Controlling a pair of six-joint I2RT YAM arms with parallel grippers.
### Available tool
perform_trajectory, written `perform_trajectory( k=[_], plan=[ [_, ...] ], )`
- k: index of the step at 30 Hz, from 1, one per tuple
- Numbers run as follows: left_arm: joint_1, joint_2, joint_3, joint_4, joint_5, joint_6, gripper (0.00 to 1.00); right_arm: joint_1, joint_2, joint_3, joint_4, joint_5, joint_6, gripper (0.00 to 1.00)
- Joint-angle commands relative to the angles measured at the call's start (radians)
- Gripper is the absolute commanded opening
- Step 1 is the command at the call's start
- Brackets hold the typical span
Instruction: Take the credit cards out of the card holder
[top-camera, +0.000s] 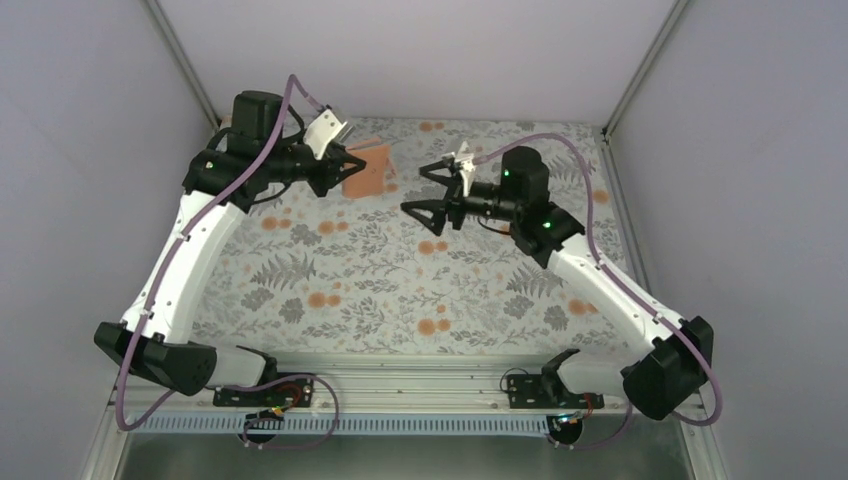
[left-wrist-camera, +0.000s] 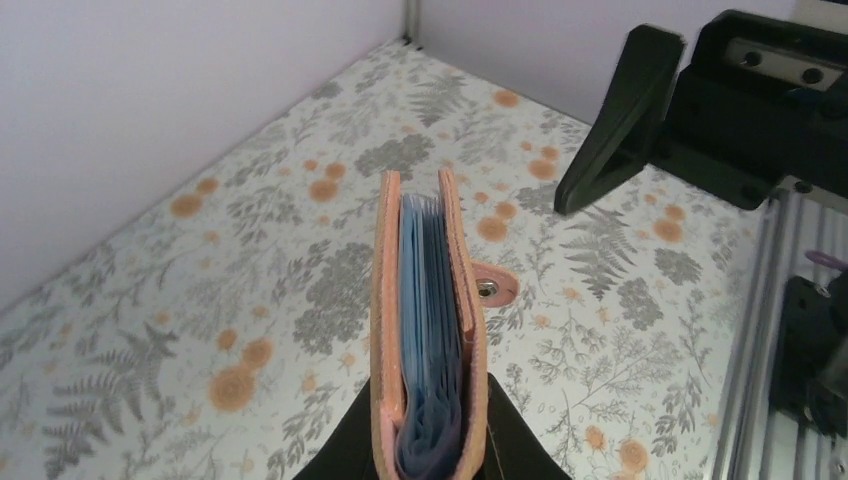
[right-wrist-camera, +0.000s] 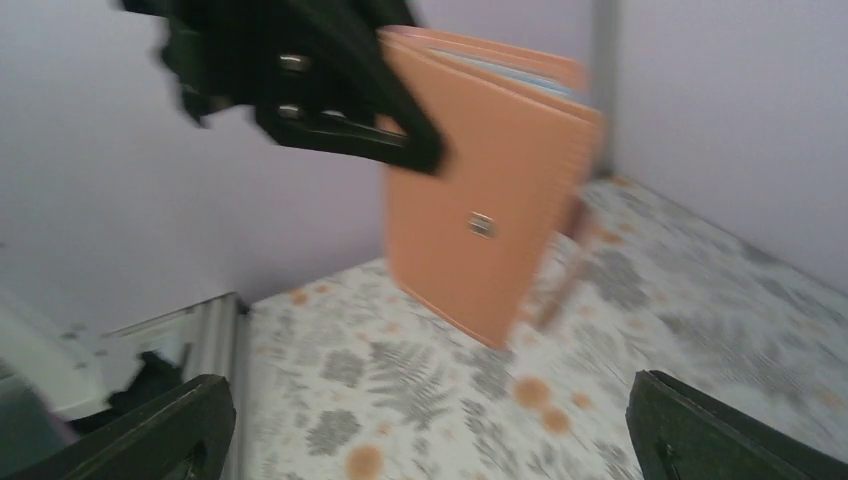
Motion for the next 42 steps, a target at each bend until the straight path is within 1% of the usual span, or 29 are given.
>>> perform_trajectory(
  k=[1, 4, 7, 8, 12, 15, 17, 20, 24, 26, 27, 30, 31, 32, 34, 36, 39, 40, 41, 42],
  plan=[
    [0.001, -0.003, 0.072, -0.073, 0.182, 0.14, 0.02, 0.063, 0.023, 0.04, 0.175, -0.135, 0.028, 0.99],
    [0.001, 0.004, 0.105, -0.205, 0.388, 0.311, 0.02, 0.058, 0.034, 0.098, 0.087, -0.119, -0.049, 0.98],
    [0.001, -0.001, 0.124, -0.306, 0.516, 0.446, 0.02, 0.049, 0.025, 0.121, 0.015, -0.193, -0.123, 0.93],
    [0.002, -0.005, 0.128, -0.323, 0.538, 0.474, 0.02, 0.05, 0.019, 0.122, -0.008, -0.208, -0.144, 0.92],
    [0.001, -0.019, 0.139, -0.4, 0.592, 0.589, 0.02, 0.048, 0.004, 0.118, -0.081, -0.233, -0.214, 0.8],
    [0.001, -0.019, 0.146, -0.452, 0.61, 0.658, 0.03, 0.045, -0.006, 0.117, -0.146, -0.266, -0.288, 0.75],
    [0.001, -0.024, 0.137, -0.456, 0.612, 0.666, 0.02, 0.041, -0.012, 0.119, -0.169, -0.264, -0.308, 0.72],
    [0.002, -0.025, 0.13, -0.464, 0.618, 0.678, 0.02, 0.04, -0.006, 0.131, -0.173, -0.27, -0.303, 0.7],
    [0.001, -0.021, 0.129, -0.478, 0.627, 0.708, 0.02, 0.044, 0.017, 0.164, -0.168, -0.273, -0.27, 0.67],
    [0.001, -0.022, 0.124, -0.469, 0.631, 0.698, 0.02, 0.055, 0.023, 0.166, -0.153, -0.268, -0.255, 0.66],
    [0.001, -0.023, 0.118, -0.448, 0.629, 0.677, 0.02, 0.065, 0.026, 0.167, -0.151, -0.275, -0.258, 0.67],
    [0.002, -0.026, 0.077, -0.322, 0.587, 0.535, 0.02, 0.111, 0.036, 0.174, -0.166, -0.291, -0.286, 0.75],
    [0.001, -0.022, 0.073, -0.317, 0.586, 0.523, 0.02, 0.123, 0.038, 0.174, -0.164, -0.266, -0.283, 0.75],
    [0.0, -0.019, 0.073, -0.33, 0.601, 0.545, 0.02, 0.131, 0.043, 0.177, -0.162, -0.246, -0.279, 0.75],
    [-0.001, -0.016, 0.076, -0.36, 0.642, 0.587, 0.02, 0.139, 0.051, 0.184, -0.154, -0.23, -0.27, 0.71],
    [-0.001, -0.019, 0.075, -0.349, 0.642, 0.573, 0.03, 0.144, 0.058, 0.193, -0.144, -0.262, -0.265, 0.68],
    [-0.003, -0.019, 0.045, -0.31, 0.615, 0.534, 0.02, 0.167, 0.069, 0.21, -0.139, -0.265, -0.262, 0.7],
    [-0.004, -0.019, 0.034, -0.301, 0.616, 0.53, 0.02, 0.175, 0.075, 0.215, -0.132, -0.255, -0.258, 0.7],
    [-0.008, -0.019, 0.024, -0.296, 0.618, 0.528, 0.02, 0.182, 0.081, 0.217, -0.121, -0.245, -0.252, 0.67],
    [-0.013, -0.018, 0.018, -0.292, 0.616, 0.527, 0.02, 0.187, 0.086, 0.218, -0.111, -0.236, -0.242, 0.6]
  ],
)
